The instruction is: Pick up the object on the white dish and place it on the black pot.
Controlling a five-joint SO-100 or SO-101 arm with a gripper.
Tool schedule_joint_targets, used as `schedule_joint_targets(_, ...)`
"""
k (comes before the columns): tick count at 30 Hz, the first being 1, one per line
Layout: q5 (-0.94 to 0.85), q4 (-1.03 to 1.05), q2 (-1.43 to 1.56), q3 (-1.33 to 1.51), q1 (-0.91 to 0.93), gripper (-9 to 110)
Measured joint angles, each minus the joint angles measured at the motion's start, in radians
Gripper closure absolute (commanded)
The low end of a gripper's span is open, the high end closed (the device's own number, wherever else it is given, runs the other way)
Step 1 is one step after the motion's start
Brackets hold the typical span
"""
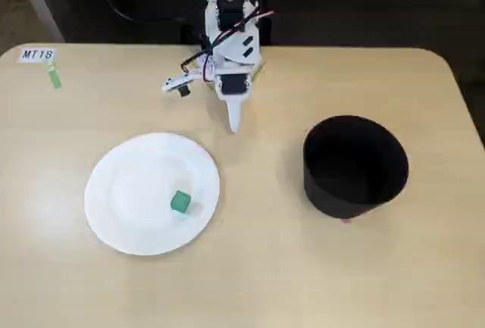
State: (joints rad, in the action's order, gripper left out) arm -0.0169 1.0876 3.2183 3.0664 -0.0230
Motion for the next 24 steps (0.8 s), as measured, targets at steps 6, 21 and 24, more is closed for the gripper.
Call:
schedule_joint_targets(6,-0.051,-0.054,0.002,0.0,0.0,101)
schedule_joint_targets(21,-0.052,-0.051,0.002,-0.054,-0.003,102)
schedule_joint_targets(24,-0.044,-0.023,-0.015,-0.179,-0.028,102)
